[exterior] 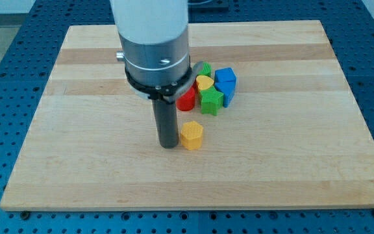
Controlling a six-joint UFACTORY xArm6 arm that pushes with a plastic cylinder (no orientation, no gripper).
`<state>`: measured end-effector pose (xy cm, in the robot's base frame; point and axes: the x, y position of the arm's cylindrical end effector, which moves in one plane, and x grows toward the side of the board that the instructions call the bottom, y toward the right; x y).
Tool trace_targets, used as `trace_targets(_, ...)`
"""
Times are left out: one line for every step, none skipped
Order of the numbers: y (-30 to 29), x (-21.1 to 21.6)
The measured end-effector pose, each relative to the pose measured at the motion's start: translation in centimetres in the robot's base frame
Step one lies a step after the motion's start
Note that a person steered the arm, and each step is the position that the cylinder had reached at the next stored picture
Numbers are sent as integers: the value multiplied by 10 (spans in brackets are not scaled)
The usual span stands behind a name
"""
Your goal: Move the yellow hexagon closer to the group of blocks
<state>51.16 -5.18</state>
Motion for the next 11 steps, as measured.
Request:
trace_targets(-3, 6)
trace_targets(-5, 19)
trace_targets(-5, 19)
trace_targets(-5, 19)
trace_targets(-19, 20)
trace_targets(-35, 33)
trace_targets(-23, 49)
trace_targets(17, 49)
trace_targets(34, 27)
trace_targets(34, 8)
trace_targets(34, 0)
